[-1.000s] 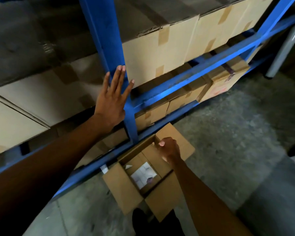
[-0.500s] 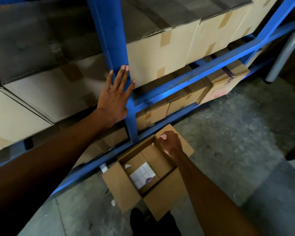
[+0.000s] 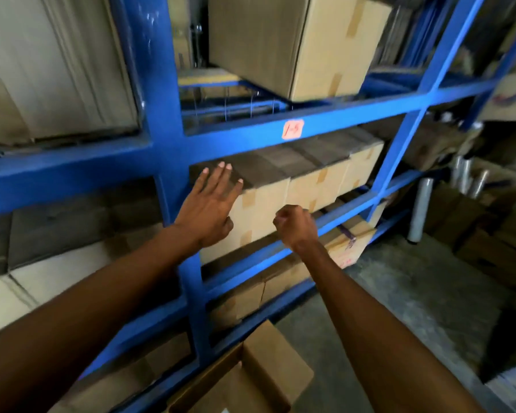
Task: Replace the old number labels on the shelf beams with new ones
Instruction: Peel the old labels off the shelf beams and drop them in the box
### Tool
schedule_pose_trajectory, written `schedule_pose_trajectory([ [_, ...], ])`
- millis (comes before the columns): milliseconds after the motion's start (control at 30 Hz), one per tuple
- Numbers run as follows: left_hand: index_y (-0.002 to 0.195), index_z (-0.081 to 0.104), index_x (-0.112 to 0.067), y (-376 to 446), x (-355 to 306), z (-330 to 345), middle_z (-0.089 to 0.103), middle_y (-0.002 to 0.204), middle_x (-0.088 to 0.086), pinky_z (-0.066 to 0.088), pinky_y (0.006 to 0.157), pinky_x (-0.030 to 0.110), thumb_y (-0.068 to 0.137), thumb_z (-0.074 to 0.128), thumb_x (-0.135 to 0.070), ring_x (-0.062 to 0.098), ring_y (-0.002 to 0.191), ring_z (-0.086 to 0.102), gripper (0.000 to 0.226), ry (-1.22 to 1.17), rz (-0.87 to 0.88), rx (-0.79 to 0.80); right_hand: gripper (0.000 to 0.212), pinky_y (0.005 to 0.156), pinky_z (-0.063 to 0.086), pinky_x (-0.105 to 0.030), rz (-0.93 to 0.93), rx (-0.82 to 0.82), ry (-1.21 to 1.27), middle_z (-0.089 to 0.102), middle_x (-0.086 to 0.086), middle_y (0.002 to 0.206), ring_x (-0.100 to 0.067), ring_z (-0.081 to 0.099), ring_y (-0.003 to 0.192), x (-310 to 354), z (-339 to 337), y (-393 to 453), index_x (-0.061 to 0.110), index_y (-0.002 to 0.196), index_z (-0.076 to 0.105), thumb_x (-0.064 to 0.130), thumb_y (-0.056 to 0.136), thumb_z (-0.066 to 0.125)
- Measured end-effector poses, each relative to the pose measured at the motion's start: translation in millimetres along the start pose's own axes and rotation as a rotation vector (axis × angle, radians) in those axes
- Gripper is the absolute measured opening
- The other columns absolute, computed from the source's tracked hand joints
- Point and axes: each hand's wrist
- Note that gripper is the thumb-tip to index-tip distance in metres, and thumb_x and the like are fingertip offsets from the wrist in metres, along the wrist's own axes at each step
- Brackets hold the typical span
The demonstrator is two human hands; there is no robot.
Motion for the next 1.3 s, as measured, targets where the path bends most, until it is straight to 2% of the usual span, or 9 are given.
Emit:
schedule_pose_trajectory([
  [133, 0.149, 0.010, -0.011, 47, 4, -25, -0.005, 0.157, 0.021, -0.006, 0.118, 0.046, 0.084, 0.051, -0.034, 0.033, 0.145, -0.010, 0.080, 0.095, 0.012, -0.173, 0.025, 0.094, 0.043, -0.042, -0.031, -0.182, 0.044, 0.067, -0.020, 0.110, -0.039, 0.056, 0.108, 12, -50, 60, 0.008, 0.104, 0.067, 0.018, 0.085, 0.053],
  [200, 0.148, 0.014, -0.009, 59, 10, -30, -0.002, 0.157, 0.022, -0.003, 0.117, 0.047, 0.083, 0.055, -0.036, 0.035, 0.145, -0.006, 0.082, 0.164, 0.009, -0.171, 0.030, 0.095, 0.042, -0.042, -0.048, -0.252, 0.063, 0.067, -0.022, 0.111, -0.040, 0.056, 0.109, 16, -60, 80, 0.008, 0.109, 0.065, 0.018, 0.085, 0.052],
  [333, 0.145, 0.028, -0.011, 86, 21, -19, 0.024, 0.153, 0.020, 0.018, 0.115, 0.049, 0.065, 0.073, -0.039, 0.037, 0.142, 0.021, 0.095, 0.231, -0.036, -0.200, 0.036, 0.096, 0.036, -0.043, -0.099, -0.385, 0.058, 0.057, -0.022, 0.122, -0.039, 0.049, 0.116, 18, -77, 133, 0.007, 0.122, 0.054, 0.021, 0.089, 0.048],
  [467, 0.144, 0.027, -0.011, 88, 24, -12, 0.031, 0.150, 0.021, 0.015, 0.110, 0.044, 0.055, 0.076, -0.052, 0.038, 0.137, 0.032, 0.109, 0.300, -0.020, -0.232, 0.034, 0.095, 0.037, -0.046, -0.149, -0.450, 0.061, 0.056, -0.018, 0.118, -0.035, 0.049, 0.111, 18, -64, 156, 0.006, 0.116, 0.055, 0.029, 0.091, 0.049],
  [567, 0.145, 0.023, -0.011, 87, 25, -10, 0.027, 0.152, 0.020, 0.015, 0.110, 0.044, 0.054, 0.076, -0.055, 0.037, 0.139, 0.029, 0.114, 0.353, -0.036, -0.227, 0.032, 0.093, 0.040, -0.044, -0.191, -0.521, 0.122, 0.057, -0.016, 0.112, -0.031, 0.052, 0.106, 17, -50, 157, 0.006, 0.112, 0.058, 0.029, 0.092, 0.049],
  [867, 0.146, 0.025, -0.012, 87, 21, -7, 0.029, 0.151, 0.020, 0.018, 0.108, 0.045, 0.056, 0.073, -0.056, 0.034, 0.139, 0.023, 0.111, 0.354, -0.081, -0.232, 0.030, 0.093, 0.041, -0.043, -0.293, -0.511, 0.101, 0.064, -0.017, 0.107, -0.029, 0.057, 0.102, 17, -57, 157, 0.003, 0.099, 0.065, 0.027, 0.091, 0.050],
  [1067, 0.144, 0.029, -0.012, 84, 20, -14, 0.032, 0.150, 0.021, 0.028, 0.111, 0.048, 0.054, 0.073, -0.058, 0.036, 0.137, 0.033, 0.110, 0.340, -0.054, -0.214, 0.023, 0.084, 0.046, -0.043, -0.282, -0.441, 0.173, 0.067, -0.012, 0.086, -0.028, 0.060, 0.083, 25, -69, 150, 0.008, 0.082, 0.063, 0.030, 0.080, 0.061],
  [1167, 0.145, 0.027, -0.012, 79, 21, -16, 0.022, 0.153, 0.023, 0.013, 0.114, 0.049, 0.056, 0.073, -0.056, 0.037, 0.141, 0.022, 0.109, 0.360, -0.026, -0.183, 0.028, 0.080, 0.049, -0.045, -0.275, -0.431, 0.265, 0.061, -0.006, 0.078, -0.023, 0.056, 0.074, 32, -70, 133, 0.011, 0.077, 0.056, 0.039, 0.082, 0.060],
  [1300, 0.143, 0.028, -0.008, 55, 24, -9, 0.016, 0.153, 0.025, 0.010, 0.113, 0.050, 0.056, 0.075, -0.050, 0.037, 0.143, 0.013, 0.107, 0.417, 0.007, -0.142, 0.029, 0.075, 0.051, -0.047, -0.289, -0.435, 0.358, 0.059, -0.006, 0.071, -0.023, 0.056, 0.069, 40, -71, 109, 0.013, 0.069, 0.053, 0.039, 0.081, 0.060],
])
Point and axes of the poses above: each hand's wrist, its own y-axis towards the middle knuckle, its own z-axis out of the palm, x = y × z
